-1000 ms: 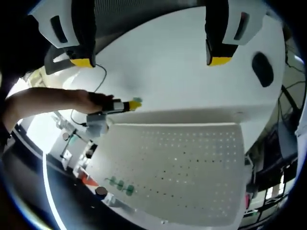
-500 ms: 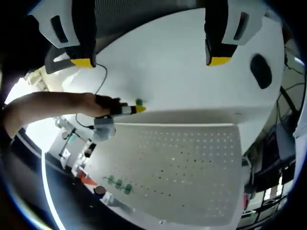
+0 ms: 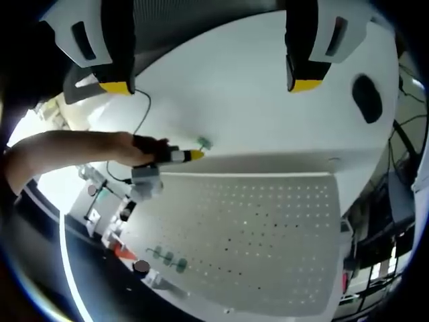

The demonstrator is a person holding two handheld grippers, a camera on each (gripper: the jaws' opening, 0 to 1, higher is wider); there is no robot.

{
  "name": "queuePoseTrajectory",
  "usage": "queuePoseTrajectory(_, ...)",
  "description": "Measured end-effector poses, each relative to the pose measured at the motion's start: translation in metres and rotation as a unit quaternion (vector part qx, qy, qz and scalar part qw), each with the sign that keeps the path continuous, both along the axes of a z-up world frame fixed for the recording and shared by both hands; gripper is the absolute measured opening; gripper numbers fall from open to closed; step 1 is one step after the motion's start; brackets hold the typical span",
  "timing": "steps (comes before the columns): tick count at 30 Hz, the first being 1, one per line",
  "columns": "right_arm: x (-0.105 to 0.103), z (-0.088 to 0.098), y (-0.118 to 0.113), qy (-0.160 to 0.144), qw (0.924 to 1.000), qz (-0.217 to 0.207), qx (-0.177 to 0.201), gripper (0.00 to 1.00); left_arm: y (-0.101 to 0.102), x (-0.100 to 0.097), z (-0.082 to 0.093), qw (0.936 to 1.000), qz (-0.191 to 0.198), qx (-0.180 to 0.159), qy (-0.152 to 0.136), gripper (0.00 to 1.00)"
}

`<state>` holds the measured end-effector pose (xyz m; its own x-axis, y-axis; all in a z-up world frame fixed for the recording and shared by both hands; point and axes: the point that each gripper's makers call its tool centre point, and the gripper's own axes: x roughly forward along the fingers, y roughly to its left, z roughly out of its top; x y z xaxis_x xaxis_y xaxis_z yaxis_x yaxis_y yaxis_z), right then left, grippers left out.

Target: Insert the hook assembly into the mounting plate slot until the hook locks in place.

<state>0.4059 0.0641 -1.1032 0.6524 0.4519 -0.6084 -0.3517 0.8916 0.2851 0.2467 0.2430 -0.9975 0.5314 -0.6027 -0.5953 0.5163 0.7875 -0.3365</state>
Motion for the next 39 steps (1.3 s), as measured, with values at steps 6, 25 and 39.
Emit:
queuePoseTrajectory(6, 0.002, 0.016, -0.001, -0.023, 0.9997, 0.003, -0.003, 0.0, 0.0, 0.003, 0.004, 1.0, 0.004, -0.002, -0.007, 0.98)
queuePoseTrajectory(25, 0.009, 0.053, -0.005, -0.062, 0.998, -0.007, 0.001, 0.0, -0.003, 0.003, 0.028, 0.9988, 0.003, -0.009, -0.048, 1.0)
queuePoseTrajectory(39, 0.004, 0.097, -0.008, -0.103, 0.9942, -0.02, 0.025, 0.0, -0.006, 0.002, 0.046, 0.9973, 0.006, -0.011, -0.072, 1.0)
